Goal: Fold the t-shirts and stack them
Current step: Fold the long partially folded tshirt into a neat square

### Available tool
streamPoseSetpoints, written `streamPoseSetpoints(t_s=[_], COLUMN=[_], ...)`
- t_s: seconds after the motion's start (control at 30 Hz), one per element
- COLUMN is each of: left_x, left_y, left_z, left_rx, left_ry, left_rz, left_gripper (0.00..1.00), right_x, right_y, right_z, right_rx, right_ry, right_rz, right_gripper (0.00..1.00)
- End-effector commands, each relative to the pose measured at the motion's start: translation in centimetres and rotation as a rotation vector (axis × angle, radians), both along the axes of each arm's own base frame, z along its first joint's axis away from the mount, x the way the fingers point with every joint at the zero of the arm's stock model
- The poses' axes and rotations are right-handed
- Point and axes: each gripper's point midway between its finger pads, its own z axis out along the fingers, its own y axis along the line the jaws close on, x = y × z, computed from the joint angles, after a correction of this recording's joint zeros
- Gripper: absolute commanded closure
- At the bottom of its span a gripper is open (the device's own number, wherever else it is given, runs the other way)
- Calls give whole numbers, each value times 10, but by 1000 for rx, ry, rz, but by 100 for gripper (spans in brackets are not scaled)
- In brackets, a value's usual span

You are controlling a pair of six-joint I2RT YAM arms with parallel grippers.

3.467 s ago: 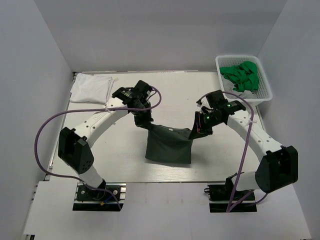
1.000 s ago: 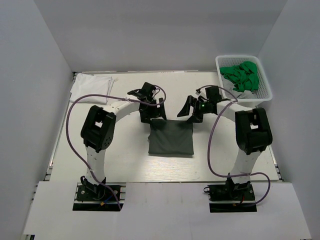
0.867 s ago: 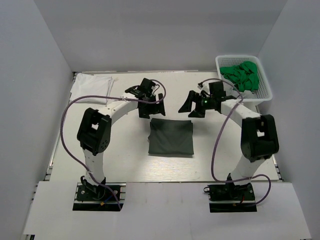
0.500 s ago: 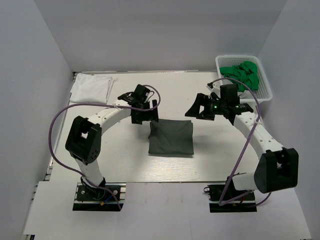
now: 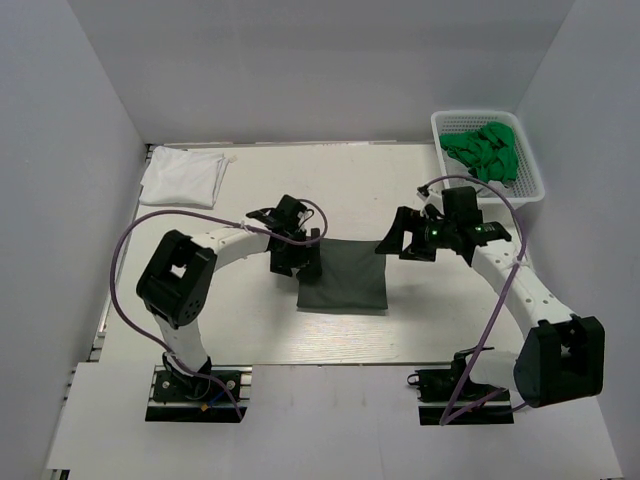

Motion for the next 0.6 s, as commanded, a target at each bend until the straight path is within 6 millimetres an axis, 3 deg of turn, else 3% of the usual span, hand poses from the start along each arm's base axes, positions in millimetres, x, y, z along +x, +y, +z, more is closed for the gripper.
streamPoseSetpoints(t_s=[0.0,0.07,0.1,0.17,0.2,0.27,0.4,0.43,0.47,0.57], left_x=[-15,-19,-21,-24,-22,-18,-14,-13,-13,-4], left_y=[-16,-18,-23,-25,-27,-27,-22,-22,-17,-11], left_z=[-16,-26,-27,-31,-30,-30,-35,-33,-38,-35], left_rx=[-32,-19,-26,-19,-29,-23,19,22,53,105], left_ry=[43,61,66,77,69,52,53,49,51,22], left_rz=[-46,-56,-69,-78,-68,-63,-49,-61,-52,-55], left_gripper=[7,14,25,31,39,44,75,90,97,100], right_x=[-8,-9,-10,-12,-13,-13,-17,-16,-16,-17], right_y=[-4,-6,-7,-8,-8,-9,-10,-11,-12,-15], right_z=[-3,-4,-5,-6,-7,-9,-11,-11,-10,-8], right_rx=[-8,-14,-19,-26,-28,-29,-34,-34,-37,-50], right_ry=[-2,-5,-6,-11,-7,-6,8,6,4,-3], right_rz=[3,-7,-8,-11,-13,-15,-20,-23,-28,-42], right_gripper=[9,9,9,9,9,9,9,9,9,9])
